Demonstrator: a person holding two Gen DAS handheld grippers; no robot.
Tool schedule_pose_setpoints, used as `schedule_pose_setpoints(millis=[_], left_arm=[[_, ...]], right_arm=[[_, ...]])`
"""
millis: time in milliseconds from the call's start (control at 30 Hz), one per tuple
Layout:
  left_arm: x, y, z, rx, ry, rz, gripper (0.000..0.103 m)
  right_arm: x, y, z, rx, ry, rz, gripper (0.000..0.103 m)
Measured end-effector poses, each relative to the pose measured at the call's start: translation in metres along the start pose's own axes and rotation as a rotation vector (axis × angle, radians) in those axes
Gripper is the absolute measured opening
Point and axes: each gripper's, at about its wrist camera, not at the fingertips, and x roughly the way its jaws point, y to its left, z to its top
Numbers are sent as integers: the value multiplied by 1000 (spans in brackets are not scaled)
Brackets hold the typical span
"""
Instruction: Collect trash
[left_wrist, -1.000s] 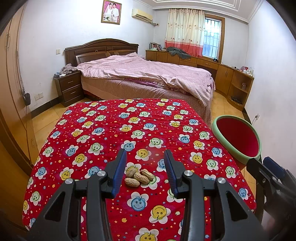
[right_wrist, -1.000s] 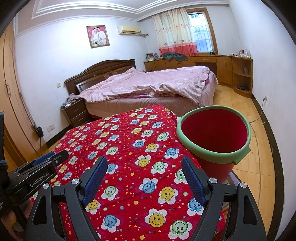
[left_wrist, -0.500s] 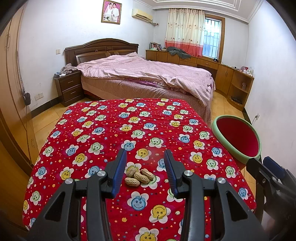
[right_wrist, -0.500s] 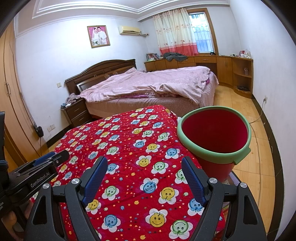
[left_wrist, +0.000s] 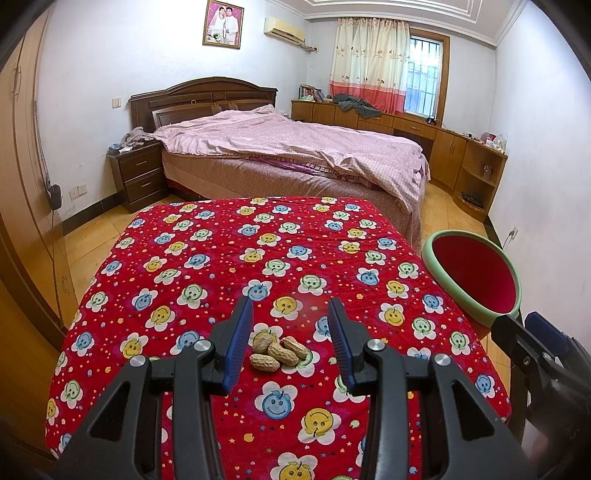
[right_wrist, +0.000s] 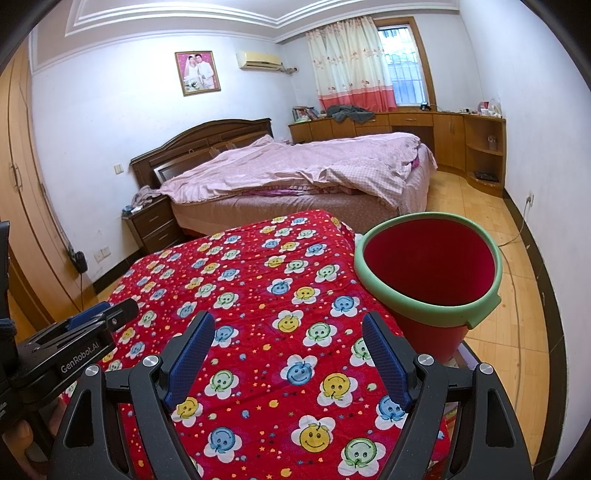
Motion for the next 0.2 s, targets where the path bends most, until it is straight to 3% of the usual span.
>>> schedule_pose_setpoints(millis=[200], left_arm=[[0, 0, 0, 1, 0, -1, 42]], right_arm=[[0, 0, 0, 0, 0, 0, 83]])
